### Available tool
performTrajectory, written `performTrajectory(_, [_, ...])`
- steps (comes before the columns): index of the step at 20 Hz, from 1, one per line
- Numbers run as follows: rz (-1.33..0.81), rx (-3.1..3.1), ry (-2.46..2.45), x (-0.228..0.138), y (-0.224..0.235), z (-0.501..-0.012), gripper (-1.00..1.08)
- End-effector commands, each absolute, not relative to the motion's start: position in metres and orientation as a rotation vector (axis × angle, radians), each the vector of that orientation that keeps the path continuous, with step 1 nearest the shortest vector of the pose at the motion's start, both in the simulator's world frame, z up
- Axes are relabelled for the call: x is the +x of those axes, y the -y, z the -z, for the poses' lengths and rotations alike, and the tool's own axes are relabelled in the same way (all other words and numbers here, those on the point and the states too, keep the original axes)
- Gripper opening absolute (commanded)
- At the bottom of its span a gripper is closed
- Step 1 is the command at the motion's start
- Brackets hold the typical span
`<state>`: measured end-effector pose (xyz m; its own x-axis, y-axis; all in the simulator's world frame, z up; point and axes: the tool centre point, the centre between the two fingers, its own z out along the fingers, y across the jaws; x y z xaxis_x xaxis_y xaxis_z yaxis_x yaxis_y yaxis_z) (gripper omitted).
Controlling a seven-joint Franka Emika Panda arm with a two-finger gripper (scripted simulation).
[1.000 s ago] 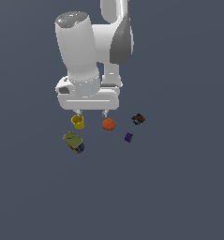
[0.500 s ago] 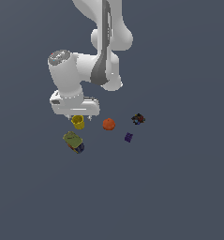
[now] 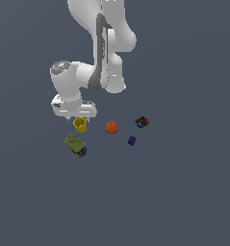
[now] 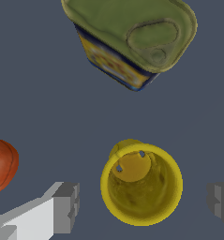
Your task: Pick up a designated object from a clutter of objects.
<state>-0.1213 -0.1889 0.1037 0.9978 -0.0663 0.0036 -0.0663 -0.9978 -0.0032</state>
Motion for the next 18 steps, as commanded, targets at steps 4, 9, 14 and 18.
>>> performTrajectory(4, [0.000,-3.140,-0.104,-0.130,0.194,-0.097,1.00])
performTrajectory(9, [0.000,-3.139,-0.105,-0.129,0.193,-0.094,1.00])
performTrajectory(14, [-0.001,-3.140,-0.105,-0.130,0.193,-0.078,1.00])
performTrajectory(18, [-0.001,-3.140,-0.105,-0.131,0.193,-0.061,1.00])
